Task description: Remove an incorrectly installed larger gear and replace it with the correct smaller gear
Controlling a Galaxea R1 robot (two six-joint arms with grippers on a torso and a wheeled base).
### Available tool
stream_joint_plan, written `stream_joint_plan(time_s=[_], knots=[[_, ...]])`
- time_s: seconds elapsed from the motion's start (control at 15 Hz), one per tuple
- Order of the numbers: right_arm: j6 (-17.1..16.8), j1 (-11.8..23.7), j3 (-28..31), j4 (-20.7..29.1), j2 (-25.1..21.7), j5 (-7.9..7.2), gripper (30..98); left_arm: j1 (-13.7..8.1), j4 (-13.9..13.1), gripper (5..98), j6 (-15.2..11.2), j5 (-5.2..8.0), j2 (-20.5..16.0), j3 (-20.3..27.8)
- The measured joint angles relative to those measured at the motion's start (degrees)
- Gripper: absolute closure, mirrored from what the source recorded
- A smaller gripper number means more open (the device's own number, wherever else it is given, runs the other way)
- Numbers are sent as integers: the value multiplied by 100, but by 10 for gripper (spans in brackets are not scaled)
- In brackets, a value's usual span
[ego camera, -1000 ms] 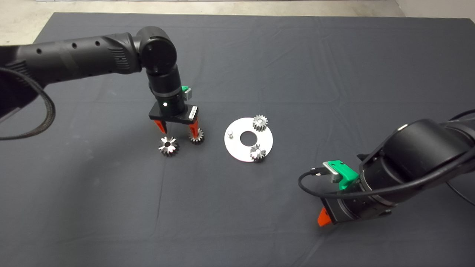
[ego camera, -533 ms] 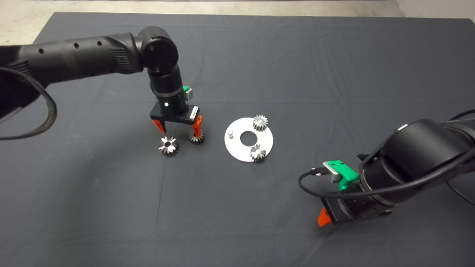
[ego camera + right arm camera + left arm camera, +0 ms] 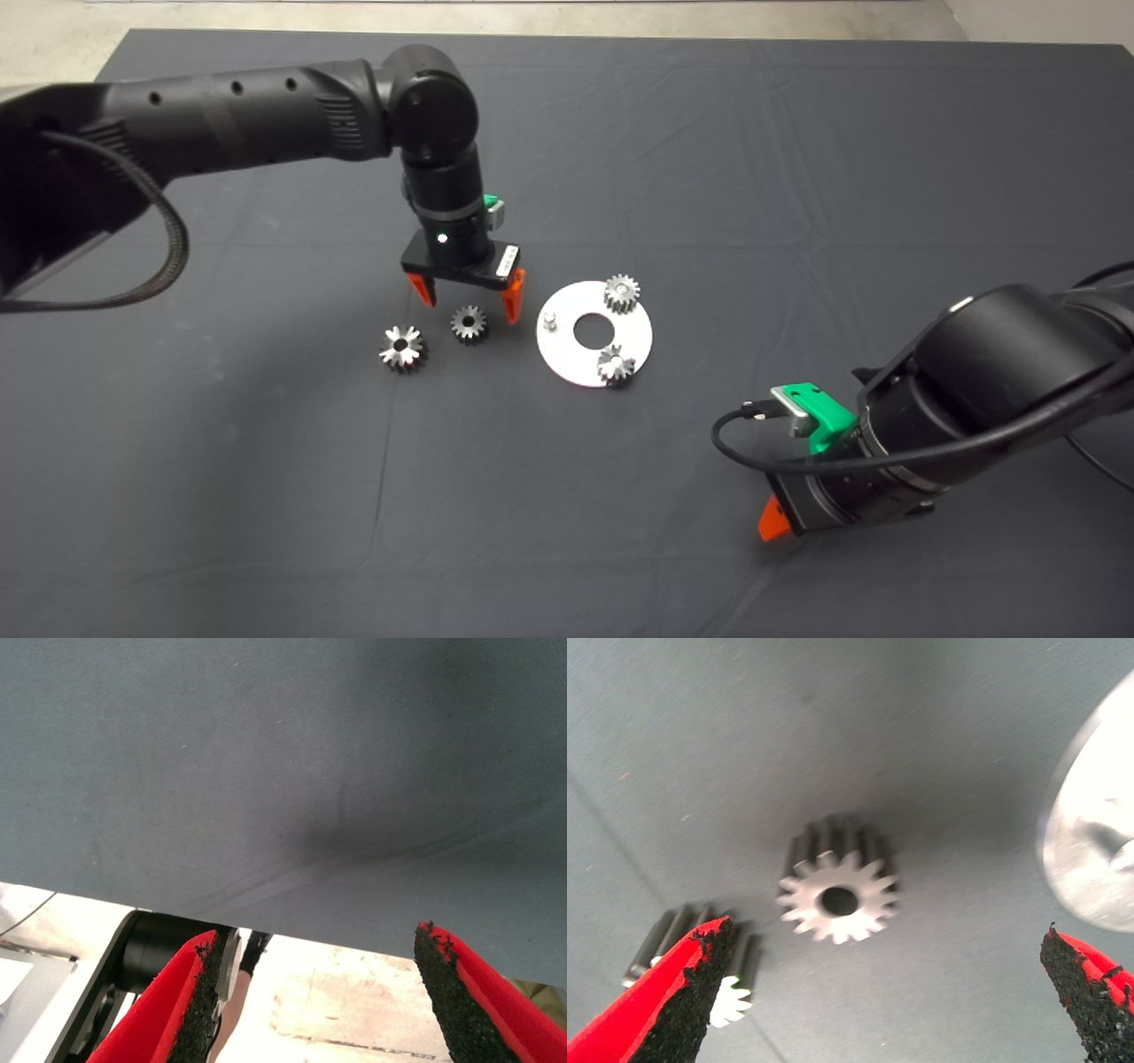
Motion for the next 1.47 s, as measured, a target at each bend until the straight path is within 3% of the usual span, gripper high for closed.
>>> stream_joint_plan(time_s=[0.4, 0.87, 1.47], knots=[[0, 1, 0, 0, 0, 2, 701, 0, 40, 153, -30, 7, 58, -80], [0, 1, 0, 2, 2, 7, 701, 0, 157, 153, -44, 16, -273, 3], [0, 1, 0, 2, 2, 2, 701, 2, 215, 153, -155, 5, -262, 103]])
